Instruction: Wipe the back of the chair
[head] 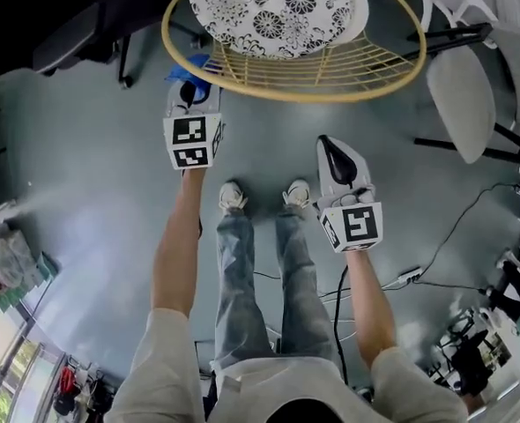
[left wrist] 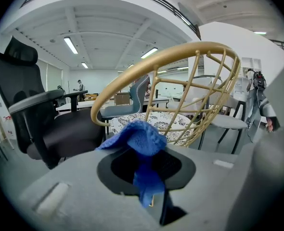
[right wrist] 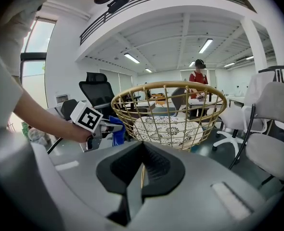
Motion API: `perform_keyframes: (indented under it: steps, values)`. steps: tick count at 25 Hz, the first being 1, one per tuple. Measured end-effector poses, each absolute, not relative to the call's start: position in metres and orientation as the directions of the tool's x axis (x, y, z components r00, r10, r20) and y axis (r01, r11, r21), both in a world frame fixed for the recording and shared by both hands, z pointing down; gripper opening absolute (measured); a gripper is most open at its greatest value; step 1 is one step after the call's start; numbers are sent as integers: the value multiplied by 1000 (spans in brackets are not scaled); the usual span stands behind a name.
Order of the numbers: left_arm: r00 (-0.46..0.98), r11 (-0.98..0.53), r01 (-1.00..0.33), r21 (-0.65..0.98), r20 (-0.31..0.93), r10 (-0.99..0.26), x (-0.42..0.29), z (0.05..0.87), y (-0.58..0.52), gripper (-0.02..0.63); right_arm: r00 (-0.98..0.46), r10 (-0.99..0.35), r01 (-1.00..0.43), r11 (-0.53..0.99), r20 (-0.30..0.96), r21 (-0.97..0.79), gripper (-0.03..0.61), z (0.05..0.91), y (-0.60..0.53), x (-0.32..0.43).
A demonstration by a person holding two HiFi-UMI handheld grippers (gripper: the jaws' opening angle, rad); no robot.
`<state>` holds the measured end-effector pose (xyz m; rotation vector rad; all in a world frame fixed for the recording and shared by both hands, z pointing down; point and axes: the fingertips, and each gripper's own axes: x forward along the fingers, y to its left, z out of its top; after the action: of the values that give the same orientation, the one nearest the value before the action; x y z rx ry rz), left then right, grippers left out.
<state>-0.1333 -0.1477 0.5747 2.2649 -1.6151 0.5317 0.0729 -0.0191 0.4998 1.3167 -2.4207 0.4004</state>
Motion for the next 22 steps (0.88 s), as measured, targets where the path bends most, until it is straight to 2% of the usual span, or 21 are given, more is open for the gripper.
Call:
perform_keyframes:
  steps: [9, 14, 22]
  values:
    - [318, -341, -939, 34, 460, -829, -108, 572, -136, 78, -496, -752, -852, 518, 435, -76, 0, 504, -13, 83]
    - [283, -290, -955, 55, 452, -846, -100, 569, -131, 78, -493, -752, -854, 515, 437, -78, 0, 502, -5, 92]
    - [325, -339, -939, 52, 449, -832, -56, 568, -121, 78, -480, -757, -862, 501, 443, -78, 0, 502, 3, 114]
